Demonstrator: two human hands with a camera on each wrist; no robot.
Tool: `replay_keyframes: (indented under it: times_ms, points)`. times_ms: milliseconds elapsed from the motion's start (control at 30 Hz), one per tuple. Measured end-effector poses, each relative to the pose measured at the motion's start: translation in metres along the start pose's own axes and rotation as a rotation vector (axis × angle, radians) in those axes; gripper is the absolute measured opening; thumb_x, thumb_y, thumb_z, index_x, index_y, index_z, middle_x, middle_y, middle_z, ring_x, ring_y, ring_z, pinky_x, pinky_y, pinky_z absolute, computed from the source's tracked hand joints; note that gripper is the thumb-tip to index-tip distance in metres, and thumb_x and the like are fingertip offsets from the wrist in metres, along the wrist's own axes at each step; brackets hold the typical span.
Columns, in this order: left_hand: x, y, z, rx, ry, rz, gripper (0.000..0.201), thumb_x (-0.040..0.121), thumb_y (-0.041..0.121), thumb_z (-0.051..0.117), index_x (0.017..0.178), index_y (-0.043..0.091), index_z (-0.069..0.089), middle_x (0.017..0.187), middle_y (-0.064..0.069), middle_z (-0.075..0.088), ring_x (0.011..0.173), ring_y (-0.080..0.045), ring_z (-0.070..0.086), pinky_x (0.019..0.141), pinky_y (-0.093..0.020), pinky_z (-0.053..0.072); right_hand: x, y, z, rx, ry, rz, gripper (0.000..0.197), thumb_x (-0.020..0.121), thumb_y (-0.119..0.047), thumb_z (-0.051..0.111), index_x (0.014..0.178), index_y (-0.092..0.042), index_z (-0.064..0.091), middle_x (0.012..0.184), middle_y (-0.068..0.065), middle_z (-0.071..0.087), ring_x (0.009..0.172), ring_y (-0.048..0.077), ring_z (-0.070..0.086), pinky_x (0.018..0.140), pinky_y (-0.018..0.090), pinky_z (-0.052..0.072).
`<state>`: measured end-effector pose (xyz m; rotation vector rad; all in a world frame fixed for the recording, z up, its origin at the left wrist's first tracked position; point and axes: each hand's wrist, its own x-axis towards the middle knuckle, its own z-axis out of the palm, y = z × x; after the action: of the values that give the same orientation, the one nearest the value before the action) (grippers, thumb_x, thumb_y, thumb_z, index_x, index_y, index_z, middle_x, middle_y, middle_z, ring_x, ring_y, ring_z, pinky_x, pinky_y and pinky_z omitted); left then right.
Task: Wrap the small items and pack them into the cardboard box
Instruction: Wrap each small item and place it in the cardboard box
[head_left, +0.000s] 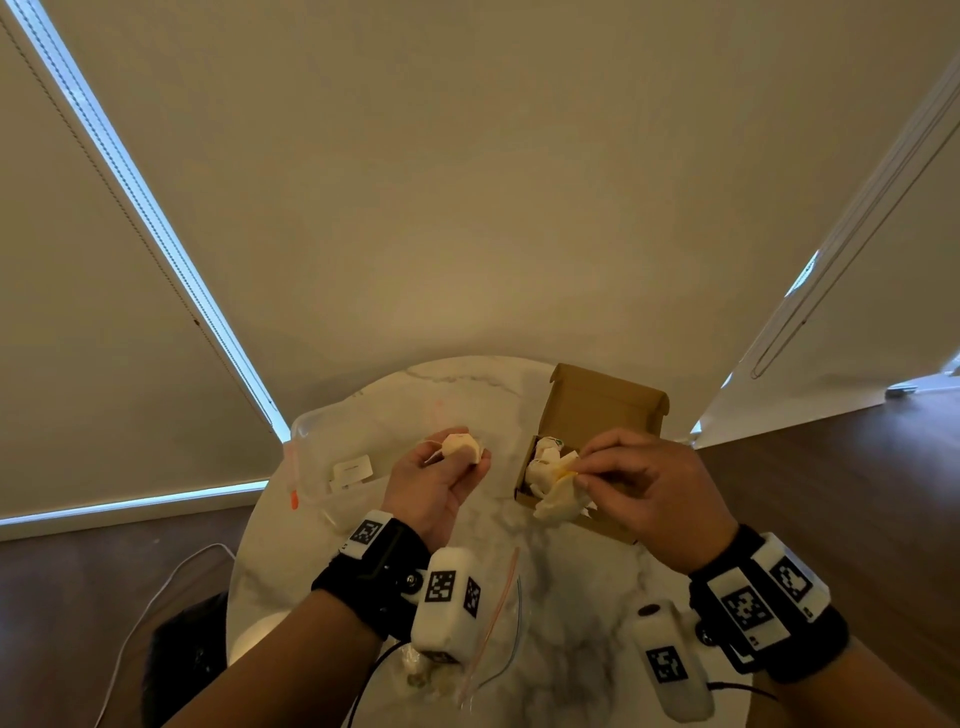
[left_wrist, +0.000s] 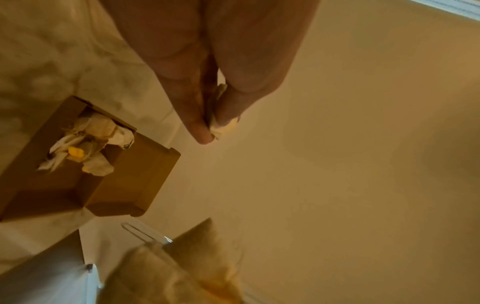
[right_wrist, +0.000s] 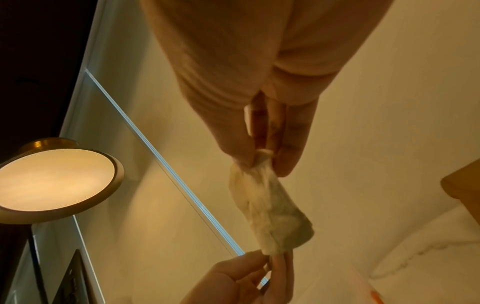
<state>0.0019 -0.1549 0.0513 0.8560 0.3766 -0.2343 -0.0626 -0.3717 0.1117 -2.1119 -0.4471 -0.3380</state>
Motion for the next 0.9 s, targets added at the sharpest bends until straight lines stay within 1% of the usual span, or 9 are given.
replay_keyframes:
  times_ms: [133,200,300,433,533,667,800,867,900]
  points:
    - [-0.002,-0.004,-0.001,0.105,-0.046,0.05,0.022,0.086,-0.008,0.061,0.107,0.0,0.062,0.099,-0.018,0.065,0.082,-0.026,0.071,0.072,-0.029,0.06,0.002,0.005,0.003,-0.004,0.069,0.038,0.031,0.079,-0.002,0.074,0.105,-0.019,0.072,0.086,-0.002,0.071,0.078,0.008,0.067,0.072,0.016,0.055]
    - [-0.004,-0.006,-0.002,0.172,-0.072,0.059,0.016,0.087,-0.006,0.062,0.102,-0.001,0.063,0.1,-0.019,0.066,0.087,-0.029,0.07,0.074,-0.03,0.059,0.006,0.011,0.003,-0.003,0.103,0.109,0.039,0.079,-0.001,0.073,0.109,-0.025,0.067,0.084,0.001,0.071,0.078,0.01,0.068,0.075,0.018,0.056]
    - [-0.004,-0.011,-0.006,0.363,-0.081,0.121,0.008,0.085,-0.002,0.066,0.09,0.003,0.07,0.103,-0.021,0.069,0.097,-0.032,0.068,0.083,-0.037,0.058,0.011,0.023,0.003,-0.052,0.116,0.182,0.032,0.079,-0.003,0.074,0.104,-0.023,0.07,0.083,0.0,0.072,0.079,0.008,0.067,0.074,0.023,0.057]
    - [0.0,-0.008,-0.012,0.738,-0.167,0.322,0.015,0.073,0.007,0.081,0.074,0.022,0.079,0.105,0.002,0.073,0.106,-0.011,0.065,0.093,-0.04,0.054,0.017,0.029,0.007,-0.087,0.118,0.239,0.022,0.08,-0.008,0.074,0.098,-0.02,0.073,0.083,-0.006,0.071,0.077,0.004,0.066,0.072,0.021,0.056]
    - [-0.004,-0.004,-0.01,0.865,-0.275,0.436,0.017,0.067,0.012,0.085,0.074,0.028,0.08,0.1,0.003,0.069,0.096,-0.013,0.065,0.082,-0.045,0.057,0.021,0.029,0.015,-0.102,0.13,0.248,0.019,0.08,-0.011,0.074,0.097,-0.021,0.073,0.08,-0.011,0.069,0.078,0.003,0.066,0.07,0.015,0.055]
    - [-0.016,0.0,0.004,0.784,-0.382,0.432,0.02,0.066,0.005,0.084,0.083,0.014,0.078,0.071,-0.001,0.071,0.066,-0.016,0.066,0.066,-0.035,0.058,0.024,0.024,0.031,-0.037,0.094,0.253,0.018,0.079,-0.012,0.075,0.094,-0.023,0.073,0.077,-0.01,0.069,0.071,0.005,0.066,0.066,0.017,0.054]
    - [-0.014,0.001,0.011,0.82,-0.313,0.398,0.053,0.065,0.0,0.085,0.113,0.014,0.067,0.072,-0.003,0.072,0.066,-0.016,0.069,0.065,-0.031,0.059,0.024,0.018,0.042,0.156,0.045,0.333,0.019,0.078,-0.005,0.075,0.093,-0.016,0.073,0.077,-0.002,0.071,0.072,0.011,0.068,0.07,0.023,0.057]
    - [-0.012,0.0,0.01,0.847,-0.322,0.404,0.052,0.066,0.004,0.085,0.114,0.014,0.068,0.072,-0.001,0.07,0.065,-0.016,0.068,0.065,-0.034,0.06,0.024,0.017,0.043,0.239,0.02,0.359,0.02,0.077,-0.004,0.076,0.093,-0.015,0.073,0.077,0.0,0.073,0.072,0.012,0.07,0.07,0.023,0.058]
    - [-0.01,-0.001,0.009,0.865,-0.33,0.424,0.044,0.066,0.008,0.085,0.108,0.015,0.073,0.073,-0.001,0.067,0.064,-0.018,0.066,0.064,-0.039,0.06,0.024,0.017,0.042,0.266,0.01,0.363,0.019,0.077,-0.003,0.076,0.092,-0.014,0.073,0.078,0.001,0.074,0.073,0.013,0.07,0.069,0.023,0.058]
